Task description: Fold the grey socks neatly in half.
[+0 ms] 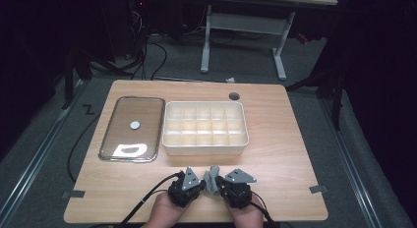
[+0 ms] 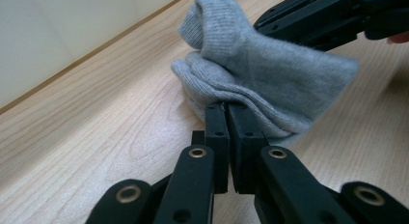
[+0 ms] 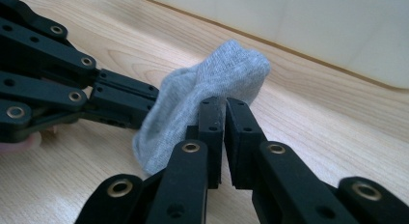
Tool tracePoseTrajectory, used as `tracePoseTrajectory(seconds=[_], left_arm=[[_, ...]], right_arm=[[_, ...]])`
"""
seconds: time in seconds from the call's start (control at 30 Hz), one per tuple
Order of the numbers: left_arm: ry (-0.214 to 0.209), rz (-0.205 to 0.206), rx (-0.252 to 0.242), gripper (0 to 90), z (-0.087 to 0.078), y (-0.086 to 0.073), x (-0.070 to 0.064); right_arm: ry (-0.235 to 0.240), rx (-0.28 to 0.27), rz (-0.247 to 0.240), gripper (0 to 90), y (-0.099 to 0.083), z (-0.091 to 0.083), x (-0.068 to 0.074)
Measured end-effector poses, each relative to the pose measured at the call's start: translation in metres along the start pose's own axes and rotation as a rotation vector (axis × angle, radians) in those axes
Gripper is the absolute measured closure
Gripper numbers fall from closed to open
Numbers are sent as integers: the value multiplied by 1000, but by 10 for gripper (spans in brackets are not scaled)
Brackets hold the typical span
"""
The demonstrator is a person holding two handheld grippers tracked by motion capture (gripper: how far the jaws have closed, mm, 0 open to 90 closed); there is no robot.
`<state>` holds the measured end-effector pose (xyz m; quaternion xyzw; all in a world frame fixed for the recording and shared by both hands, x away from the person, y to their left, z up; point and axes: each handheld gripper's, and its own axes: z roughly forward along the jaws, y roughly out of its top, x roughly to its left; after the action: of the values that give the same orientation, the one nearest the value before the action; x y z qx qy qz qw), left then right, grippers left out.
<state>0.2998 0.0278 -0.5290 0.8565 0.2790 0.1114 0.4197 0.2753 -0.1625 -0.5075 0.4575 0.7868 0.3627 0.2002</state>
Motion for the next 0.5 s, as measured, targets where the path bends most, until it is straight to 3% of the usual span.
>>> tracePoseTrajectory(seconds=[0.3,0.5], left_arm=[[-41,15,8,870,9,6,-11],[-31,34,12,853,11,7,-15]], right_arm=[[-12,5,0,861,4,-6,-2],[-10,12,14,861,2,-6,-2]])
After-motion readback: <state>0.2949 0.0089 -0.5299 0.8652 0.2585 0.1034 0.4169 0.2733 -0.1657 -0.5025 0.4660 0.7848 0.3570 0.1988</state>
